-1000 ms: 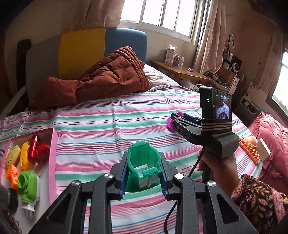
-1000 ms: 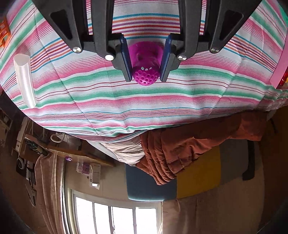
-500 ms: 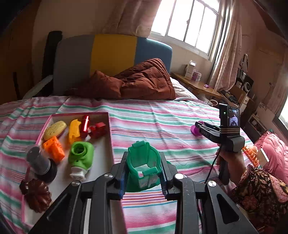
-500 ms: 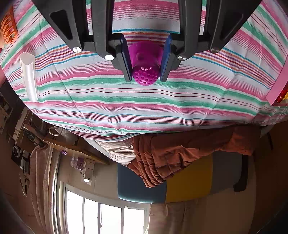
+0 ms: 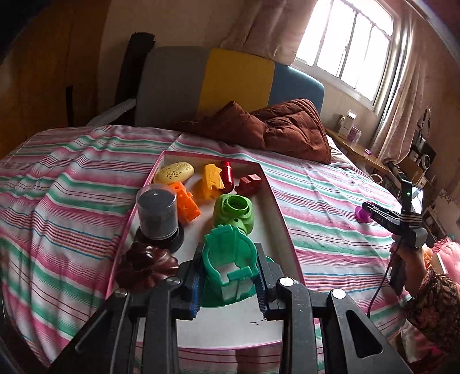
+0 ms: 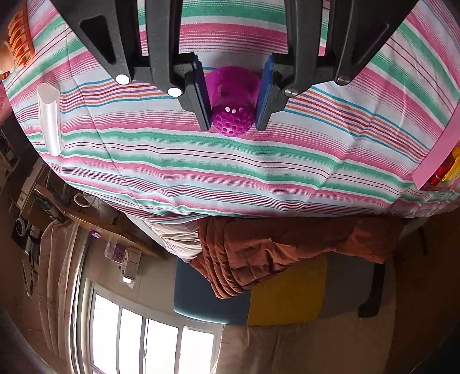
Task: Organize rigid objects
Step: 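Carry the green piece into the tray and open the left tool, then carry the magenta piece over the tray with the right tool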
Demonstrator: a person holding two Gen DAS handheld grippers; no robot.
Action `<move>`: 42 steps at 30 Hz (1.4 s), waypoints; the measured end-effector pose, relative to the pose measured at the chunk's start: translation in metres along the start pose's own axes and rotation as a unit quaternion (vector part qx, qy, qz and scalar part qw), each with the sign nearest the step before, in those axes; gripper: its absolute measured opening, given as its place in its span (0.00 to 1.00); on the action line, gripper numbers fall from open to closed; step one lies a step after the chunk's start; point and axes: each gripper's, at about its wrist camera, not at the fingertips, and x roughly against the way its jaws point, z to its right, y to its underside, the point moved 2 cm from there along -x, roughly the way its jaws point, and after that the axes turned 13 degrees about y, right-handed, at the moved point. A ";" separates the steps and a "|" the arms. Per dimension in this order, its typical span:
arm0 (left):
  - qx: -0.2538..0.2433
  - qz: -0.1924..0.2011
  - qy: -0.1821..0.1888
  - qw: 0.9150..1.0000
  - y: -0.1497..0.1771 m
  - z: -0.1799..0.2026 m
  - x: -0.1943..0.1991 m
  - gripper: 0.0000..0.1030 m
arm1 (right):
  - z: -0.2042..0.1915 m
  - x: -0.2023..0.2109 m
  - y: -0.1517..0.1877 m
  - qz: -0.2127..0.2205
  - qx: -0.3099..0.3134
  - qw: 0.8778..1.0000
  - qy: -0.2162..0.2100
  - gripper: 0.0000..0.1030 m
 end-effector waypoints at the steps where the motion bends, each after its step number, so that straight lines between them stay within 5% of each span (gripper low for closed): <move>1: 0.001 0.000 -0.002 1.000 0.001 -0.003 -0.001 0.30 | 0.000 0.001 0.001 -0.001 0.000 1.000 0.000 0.30; 21: -0.035 -0.027 -0.010 0.999 0.008 0.009 -0.031 0.32 | -0.005 0.003 0.005 -0.012 0.005 1.000 0.005 0.30; 24: -0.005 0.000 0.004 1.000 0.008 0.005 -0.019 0.72 | -0.004 0.005 0.006 -0.010 0.003 1.000 0.004 0.30; 31: -0.018 0.040 -0.001 0.999 0.013 0.011 0.009 0.98 | -0.002 0.011 0.007 -0.008 -0.005 1.000 -0.015 0.30; 42: -0.054 0.038 -0.016 0.998 0.019 0.025 0.013 1.00 | -0.014 0.048 0.017 -0.031 -0.033 0.995 -0.092 0.30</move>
